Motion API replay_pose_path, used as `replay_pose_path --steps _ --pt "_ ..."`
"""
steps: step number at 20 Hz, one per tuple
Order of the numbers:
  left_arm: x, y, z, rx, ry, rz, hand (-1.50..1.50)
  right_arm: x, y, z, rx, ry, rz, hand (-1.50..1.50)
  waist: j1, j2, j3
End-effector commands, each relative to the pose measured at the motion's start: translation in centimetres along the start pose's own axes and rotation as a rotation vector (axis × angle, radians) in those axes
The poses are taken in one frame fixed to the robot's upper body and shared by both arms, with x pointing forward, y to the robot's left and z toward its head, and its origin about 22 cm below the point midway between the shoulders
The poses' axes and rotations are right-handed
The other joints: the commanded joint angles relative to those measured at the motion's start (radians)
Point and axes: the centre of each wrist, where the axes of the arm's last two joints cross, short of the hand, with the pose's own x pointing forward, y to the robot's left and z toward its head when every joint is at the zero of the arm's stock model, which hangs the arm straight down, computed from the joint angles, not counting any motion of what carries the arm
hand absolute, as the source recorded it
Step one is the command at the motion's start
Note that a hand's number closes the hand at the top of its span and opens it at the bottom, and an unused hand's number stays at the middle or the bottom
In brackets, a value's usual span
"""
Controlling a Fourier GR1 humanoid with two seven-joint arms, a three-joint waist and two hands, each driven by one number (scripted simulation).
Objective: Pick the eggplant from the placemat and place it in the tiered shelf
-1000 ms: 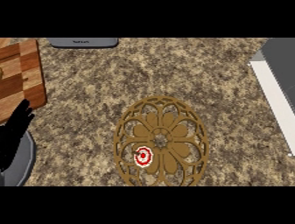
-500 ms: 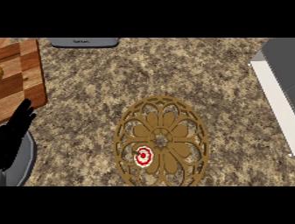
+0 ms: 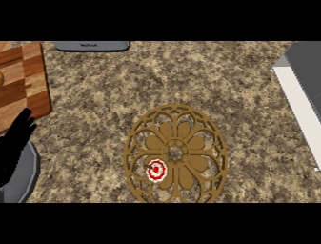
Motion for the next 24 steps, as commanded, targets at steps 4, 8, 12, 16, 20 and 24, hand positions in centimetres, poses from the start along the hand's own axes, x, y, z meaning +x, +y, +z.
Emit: replay_pose_path --steps 4,8,12,16,20,24 --pt "-0.5 -1.7 0.7 0.014 -0.001 -0.011 0.00 -1.5 -1.6 0.0 -0.007 0.110 -0.213 -1.50 0.001 -0.002 0.000" --pt "0.1 0.6 -0.5 0.004 -0.003 0.002 0.00 -1.4 -4.5 0.7 0.022 0.145 -0.376 -1.50 -0.004 -0.002 -0.001" --pt "0.3 -1.6 0.6 -0.026 -0.007 0.005 0.00 -2.3 -6.4 2.2 0.008 0.146 -0.495 -1.50 0.001 -0.004 0.000" --pt "-1.1 -0.5 1.4 0.001 -0.008 0.000 0.00 -3.5 -10.1 3.8 -0.050 0.115 -0.604 -1.50 0.003 -0.005 -0.001" --pt "-0.1 0.3 0.2 0.008 -0.008 0.002 0.00 -6.1 -15.1 6.0 -0.099 0.139 -0.656 -1.50 -0.010 -0.010 -0.002" --pt "-0.3 1.2 0.3 0.025 0.016 -0.005 0.00 -8.8 -18.7 6.6 -0.162 0.216 -0.626 -1.50 -0.024 -0.016 -0.003"
